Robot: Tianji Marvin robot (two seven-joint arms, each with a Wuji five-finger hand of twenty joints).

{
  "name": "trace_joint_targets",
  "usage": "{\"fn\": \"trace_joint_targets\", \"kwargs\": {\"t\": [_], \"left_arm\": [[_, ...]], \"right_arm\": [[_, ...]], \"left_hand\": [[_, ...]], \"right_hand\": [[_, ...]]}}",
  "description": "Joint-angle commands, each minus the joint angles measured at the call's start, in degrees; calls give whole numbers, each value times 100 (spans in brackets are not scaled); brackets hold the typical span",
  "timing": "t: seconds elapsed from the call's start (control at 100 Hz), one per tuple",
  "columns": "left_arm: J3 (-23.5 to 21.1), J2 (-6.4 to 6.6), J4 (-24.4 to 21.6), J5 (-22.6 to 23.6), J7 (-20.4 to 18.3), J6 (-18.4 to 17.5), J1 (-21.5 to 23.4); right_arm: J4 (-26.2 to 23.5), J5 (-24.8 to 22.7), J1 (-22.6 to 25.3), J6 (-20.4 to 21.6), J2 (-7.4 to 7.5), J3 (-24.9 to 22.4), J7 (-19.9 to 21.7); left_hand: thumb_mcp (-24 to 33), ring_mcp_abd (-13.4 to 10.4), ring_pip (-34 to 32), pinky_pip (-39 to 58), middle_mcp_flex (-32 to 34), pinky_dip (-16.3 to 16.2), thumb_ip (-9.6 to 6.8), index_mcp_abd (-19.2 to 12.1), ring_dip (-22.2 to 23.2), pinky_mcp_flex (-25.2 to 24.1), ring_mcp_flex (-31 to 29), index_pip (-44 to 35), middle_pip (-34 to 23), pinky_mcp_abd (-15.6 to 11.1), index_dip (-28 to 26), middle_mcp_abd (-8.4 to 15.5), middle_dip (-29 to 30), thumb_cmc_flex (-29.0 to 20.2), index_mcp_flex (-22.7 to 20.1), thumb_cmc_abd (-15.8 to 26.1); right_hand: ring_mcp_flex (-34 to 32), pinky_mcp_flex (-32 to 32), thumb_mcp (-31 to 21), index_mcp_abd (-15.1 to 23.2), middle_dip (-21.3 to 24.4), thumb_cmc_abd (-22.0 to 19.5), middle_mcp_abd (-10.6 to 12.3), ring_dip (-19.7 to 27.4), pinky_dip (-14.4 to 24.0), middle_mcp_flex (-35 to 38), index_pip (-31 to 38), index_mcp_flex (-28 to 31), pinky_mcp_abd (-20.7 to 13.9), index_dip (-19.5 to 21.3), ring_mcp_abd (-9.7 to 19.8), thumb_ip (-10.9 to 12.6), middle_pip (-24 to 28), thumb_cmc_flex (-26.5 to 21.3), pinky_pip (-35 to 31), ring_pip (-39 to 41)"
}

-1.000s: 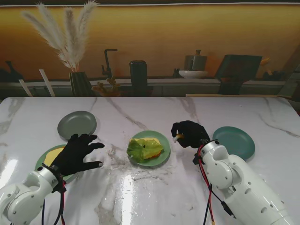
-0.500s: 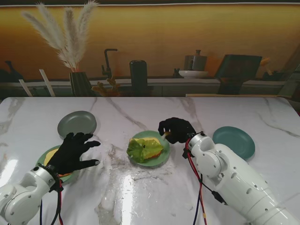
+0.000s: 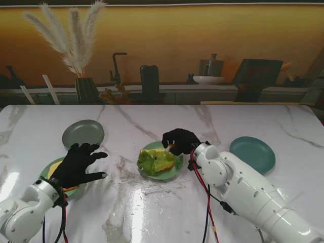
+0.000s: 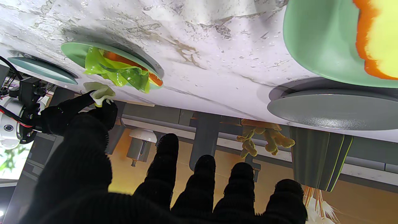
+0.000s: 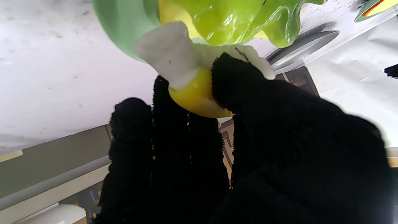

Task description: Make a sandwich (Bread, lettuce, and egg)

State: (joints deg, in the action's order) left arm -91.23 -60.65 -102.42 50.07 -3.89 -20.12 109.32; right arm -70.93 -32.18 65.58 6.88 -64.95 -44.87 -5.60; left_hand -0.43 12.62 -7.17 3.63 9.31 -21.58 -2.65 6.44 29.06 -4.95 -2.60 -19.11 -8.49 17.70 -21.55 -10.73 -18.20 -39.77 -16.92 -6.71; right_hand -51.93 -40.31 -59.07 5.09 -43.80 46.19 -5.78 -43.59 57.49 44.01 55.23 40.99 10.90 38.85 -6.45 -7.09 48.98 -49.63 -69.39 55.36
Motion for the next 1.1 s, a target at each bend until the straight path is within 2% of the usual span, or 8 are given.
{"fn": "trace_joint_targets", "kwargs": {"t": [0.0, 0.27, 0.53, 0.74, 0.9, 1.04, 1.09], "left_arm": [[-12, -15, -6, -15, -23, 76, 26], [-25, -14, -9, -38, -50, 88, 45], [-39, -13, -8, -39, -58, 92, 57], [-37, -10, -5, -61, -92, 95, 51], [-30, 0, 6, -61, -144, 91, 30], [-26, 4, 6, -103, -196, 110, 23], [-24, 5, 11, -87, -191, 90, 17]], "right_arm": [[62, 21, -79, 60, -204, 100, -8], [344, 232, -340, 123, -351, 459, -118], [485, 298, -440, 185, -414, 661, -149], [384, 308, -375, 106, -415, 601, -183], [285, 274, -333, 67, -363, 596, -48], [273, 272, -312, 123, -343, 594, -10], [252, 263, -307, 130, -326, 590, 37]], "left_hand": [[10, -131, -41, -50, -14, -42, 13, -50, 6, -24, 61, 2, -43, 53, -37, -11, 19, -73, -28, 61], [11, -124, -40, -58, -10, -27, 13, -40, 9, -22, 57, 5, -54, 53, -37, -17, 22, -81, -32, 56], [17, -129, -35, -64, -8, -15, 11, -39, 9, -19, 60, 2, -58, 48, -38, -19, 27, -99, -42, 62], [13, -134, -30, -69, -7, -3, 12, -48, 8, -19, 63, 1, -63, 39, -39, -15, 28, -100, -43, 62], [27, -132, -42, -74, 10, 7, 8, -14, 14, -15, 47, -21, -86, 36, -46, -18, 21, -130, -99, 80], [25, -141, -49, -78, 14, 16, 9, -14, 15, -14, 47, -22, -102, 25, -45, -19, 25, -153, -110, 92], [21, -139, -54, -81, 15, 21, 10, -16, 17, -13, 44, -19, -106, 23, -43, -19, 28, -154, -104, 92]], "right_hand": [[11, 31, -295, 187, 15, -113, 221, 85, -15, -156, 190, -48, -193, 21, 355, 297, 238, -335, 25, 30], [49, 88, -262, 171, 47, -123, 238, 98, -43, -193, 213, -96, -197, 3, 358, 293, 250, -352, 11, 2], [142, 206, -210, 72, 75, -166, 210, 114, -70, -311, 169, -258, -192, -51, 337, 295, 235, -313, 2, -40], [175, 261, -54, -37, 113, -258, 132, 133, -94, -367, 148, -397, -167, -126, 314, 318, 236, -248, -58, -36], [488, 692, 448, -151, 176, -540, 129, 102, 22, -630, -8, -707, -31, -295, 302, 619, 65, 128, -274, -127], [701, 966, 732, -185, 196, -645, 155, 115, 43, -804, -163, -815, 25, -320, 368, 711, -17, 322, -269, -297], [797, 1092, 905, -250, 234, -756, 179, 85, 72, -914, -473, -828, 65, -307, 430, 792, -55, 455, -261, -405]]}}
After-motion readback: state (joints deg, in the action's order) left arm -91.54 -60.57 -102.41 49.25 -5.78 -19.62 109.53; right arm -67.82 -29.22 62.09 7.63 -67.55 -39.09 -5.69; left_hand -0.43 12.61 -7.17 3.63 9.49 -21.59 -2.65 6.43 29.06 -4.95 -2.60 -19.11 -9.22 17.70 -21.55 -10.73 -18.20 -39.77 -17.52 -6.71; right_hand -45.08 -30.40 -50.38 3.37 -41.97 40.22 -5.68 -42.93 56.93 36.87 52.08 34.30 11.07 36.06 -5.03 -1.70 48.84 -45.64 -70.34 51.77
